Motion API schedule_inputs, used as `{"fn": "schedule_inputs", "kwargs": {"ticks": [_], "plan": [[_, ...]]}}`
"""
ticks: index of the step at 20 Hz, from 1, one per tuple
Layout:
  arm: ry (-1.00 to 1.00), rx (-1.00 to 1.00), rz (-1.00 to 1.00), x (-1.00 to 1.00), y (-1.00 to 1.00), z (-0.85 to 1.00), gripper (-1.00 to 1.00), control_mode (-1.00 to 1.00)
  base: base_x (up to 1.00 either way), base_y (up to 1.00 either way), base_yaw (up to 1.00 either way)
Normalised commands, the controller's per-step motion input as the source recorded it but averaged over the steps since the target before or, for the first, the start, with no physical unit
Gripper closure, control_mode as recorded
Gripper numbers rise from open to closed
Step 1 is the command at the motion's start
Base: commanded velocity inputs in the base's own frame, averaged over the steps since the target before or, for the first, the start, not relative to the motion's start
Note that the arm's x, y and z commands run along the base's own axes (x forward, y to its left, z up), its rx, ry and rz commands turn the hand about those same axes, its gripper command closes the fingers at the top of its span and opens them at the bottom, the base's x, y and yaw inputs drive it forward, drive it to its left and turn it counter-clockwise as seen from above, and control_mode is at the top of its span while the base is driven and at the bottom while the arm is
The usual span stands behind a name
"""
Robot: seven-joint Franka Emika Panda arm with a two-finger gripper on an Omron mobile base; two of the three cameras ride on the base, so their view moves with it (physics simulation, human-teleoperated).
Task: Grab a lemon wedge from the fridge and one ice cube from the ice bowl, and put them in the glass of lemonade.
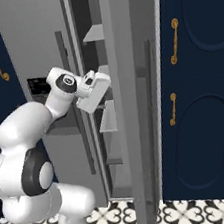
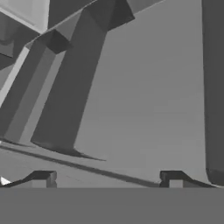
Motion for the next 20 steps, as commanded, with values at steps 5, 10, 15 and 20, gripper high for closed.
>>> {"fn": "schedule_inputs", "kwargs": {"ticks": [5,10,15,20], "plan": [[0.0,0.02,0.0,-0.08,-0.94,0.0,-1.0,-1.0,0.0,0.0,0.0],[0.0,0.0,0.0,0.0,-0.96,0.0,-1.0,-1.0,0.0,0.0,0.0],[0.0,0.0,0.0,0.01,-0.84,0.0,-1.0,-1.0,0.0,0.0,0.0],[0.0,0.0,0.01,-0.03,-0.16,0.11,-1.0,-1.0,0.0,0.0,0.0]]}}
